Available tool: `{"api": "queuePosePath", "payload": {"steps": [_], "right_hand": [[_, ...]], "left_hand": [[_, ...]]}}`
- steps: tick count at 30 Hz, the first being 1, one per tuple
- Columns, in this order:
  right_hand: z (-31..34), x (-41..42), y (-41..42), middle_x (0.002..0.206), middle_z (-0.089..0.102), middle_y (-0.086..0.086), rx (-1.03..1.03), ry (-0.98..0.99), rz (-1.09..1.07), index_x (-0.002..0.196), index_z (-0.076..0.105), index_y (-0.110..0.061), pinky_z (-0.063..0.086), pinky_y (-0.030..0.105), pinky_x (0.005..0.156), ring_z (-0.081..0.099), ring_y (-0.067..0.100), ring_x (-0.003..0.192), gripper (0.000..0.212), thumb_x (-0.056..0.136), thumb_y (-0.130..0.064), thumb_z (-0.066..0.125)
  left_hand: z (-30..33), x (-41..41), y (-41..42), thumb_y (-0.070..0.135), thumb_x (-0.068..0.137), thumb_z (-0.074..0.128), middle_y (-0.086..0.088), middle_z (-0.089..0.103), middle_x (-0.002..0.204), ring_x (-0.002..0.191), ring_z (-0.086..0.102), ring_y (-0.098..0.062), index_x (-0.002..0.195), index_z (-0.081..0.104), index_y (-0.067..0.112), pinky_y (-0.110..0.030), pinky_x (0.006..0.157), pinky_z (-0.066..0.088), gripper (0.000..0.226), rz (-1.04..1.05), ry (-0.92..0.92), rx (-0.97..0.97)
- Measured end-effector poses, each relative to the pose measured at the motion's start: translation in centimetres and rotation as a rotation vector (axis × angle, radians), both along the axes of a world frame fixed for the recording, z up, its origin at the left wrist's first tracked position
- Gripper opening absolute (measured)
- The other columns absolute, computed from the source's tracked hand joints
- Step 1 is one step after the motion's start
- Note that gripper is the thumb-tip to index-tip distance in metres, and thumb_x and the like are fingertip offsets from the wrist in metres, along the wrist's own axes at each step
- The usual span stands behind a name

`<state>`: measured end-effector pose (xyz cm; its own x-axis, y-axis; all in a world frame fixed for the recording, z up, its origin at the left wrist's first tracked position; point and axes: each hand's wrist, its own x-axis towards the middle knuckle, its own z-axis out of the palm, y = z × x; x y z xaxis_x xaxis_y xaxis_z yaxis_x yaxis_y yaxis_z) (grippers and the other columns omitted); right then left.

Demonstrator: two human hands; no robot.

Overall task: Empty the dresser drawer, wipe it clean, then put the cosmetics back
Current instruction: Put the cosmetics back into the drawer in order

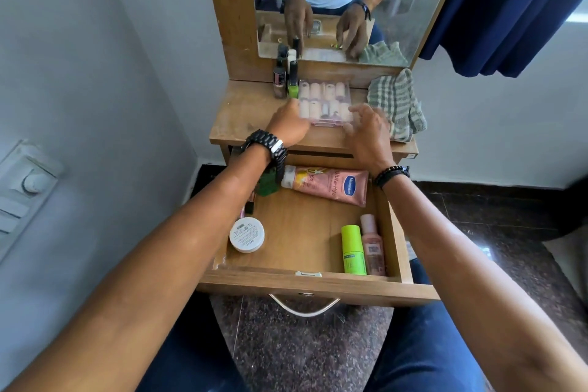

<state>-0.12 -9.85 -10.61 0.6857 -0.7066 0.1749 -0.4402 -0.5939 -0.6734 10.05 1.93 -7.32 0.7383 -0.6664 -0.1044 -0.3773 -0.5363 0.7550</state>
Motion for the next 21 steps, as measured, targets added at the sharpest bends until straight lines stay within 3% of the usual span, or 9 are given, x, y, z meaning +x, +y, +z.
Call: {"api": "queuePosePath", "payload": {"steps": [2, 6, 10, 12, 13, 15, 19, 21], "right_hand": [[0.2, 0.5, 0.1, 0.129, 0.053, 0.014, 0.012, 0.042, 0.015, 0.130, 0.050, -0.009, 0.030, 0.023, 0.093, 0.046, 0.024, 0.121, 0.041, 0.089, -0.012, 0.053], [0.8, 0.9, 0.7, 0.128, 0.059, 0.015, 0.017, 0.082, 0.035, 0.131, 0.052, -0.007, 0.036, 0.033, 0.103, 0.052, 0.027, 0.120, 0.044, 0.087, -0.006, 0.051], [1.5, 0.0, 1.4, 0.130, 0.059, 0.013, 0.069, 0.024, -0.009, 0.127, 0.057, -0.005, 0.039, 0.019, 0.093, 0.056, 0.022, 0.116, 0.038, 0.089, -0.008, 0.053], [1.9, -1.0, 1.7, 0.130, 0.059, 0.012, 0.095, -0.005, -0.034, 0.125, 0.058, -0.004, 0.037, 0.007, 0.080, 0.058, 0.015, 0.104, 0.037, 0.089, -0.007, 0.052], [2.1, -1.6, 1.9, 0.129, 0.060, 0.012, 0.107, -0.016, -0.042, 0.124, 0.059, -0.004, 0.035, 0.000, 0.069, 0.056, 0.012, 0.094, 0.036, 0.089, -0.006, 0.052], [2.5, -2.8, 2.2, 0.127, 0.061, 0.009, 0.119, -0.047, -0.057, 0.121, 0.063, -0.006, 0.034, -0.002, 0.060, 0.053, 0.007, 0.087, 0.035, 0.089, -0.007, 0.051], [3.4, -5.6, 2.9, 0.115, 0.068, 0.004, 0.164, -0.127, -0.081, 0.111, 0.070, -0.011, 0.035, -0.008, 0.063, 0.057, 0.004, 0.088, 0.029, 0.089, -0.009, 0.053], [3.7, -7.1, 3.5, 0.105, 0.071, 0.004, 0.249, -0.189, -0.053, 0.106, 0.072, -0.012, 0.048, 0.003, 0.077, 0.063, 0.003, 0.082, 0.023, 0.089, -0.009, 0.058]], "left_hand": [[0.2, -0.1, -0.9, 0.009, 0.092, 0.043, -0.009, 0.057, 0.119, 0.086, 0.055, -0.018, 0.133, 0.042, 0.010, -0.021, 0.060, 0.039, 0.041, 0.021, 0.053, -0.011], [0.3, -0.1, -1.2, 0.006, 0.091, 0.039, -0.011, 0.045, 0.139, 0.116, 0.051, -0.026, 0.139, 0.036, 0.007, -0.026, 0.082, 0.040, 0.048, 0.098, 0.133, -0.027], [0.2, -0.7, -0.6, 0.004, 0.088, 0.040, -0.013, 0.050, 0.135, 0.119, 0.050, -0.027, 0.133, 0.044, 0.005, -0.027, 0.094, 0.040, 0.045, 0.138, 0.178, -0.101], [0.1, -1.1, 0.1, 0.005, 0.085, 0.043, -0.014, 0.056, 0.125, 0.112, 0.055, -0.029, 0.127, 0.049, 0.004, -0.038, 0.097, 0.047, 0.043, 0.151, 0.233, -0.153], [0.2, -1.3, 0.4, 0.005, 0.085, 0.043, -0.013, 0.058, 0.121, 0.110, 0.057, -0.031, 0.124, 0.052, 0.004, -0.043, 0.095, 0.050, 0.039, 0.159, 0.278, -0.186], [0.4, -2.0, 1.3, 0.003, 0.089, 0.045, -0.015, 0.059, 0.116, 0.107, 0.059, -0.032, 0.110, 0.057, 0.003, -0.044, 0.089, 0.053, 0.025, 0.182, 0.387, -0.284], [1.0, -3.1, 3.4, 0.001, 0.092, 0.051, -0.019, 0.063, 0.107, 0.095, 0.065, -0.031, 0.090, 0.058, 0.000, -0.037, 0.074, 0.059, 0.007, 0.230, 0.571, -0.461], [1.2, -3.5, 4.6, -0.003, 0.089, 0.053, -0.015, 0.065, 0.095, 0.082, 0.067, -0.026, 0.081, 0.055, 0.003, -0.032, 0.064, 0.060, 0.010, 0.242, 0.632, -0.506]]}}
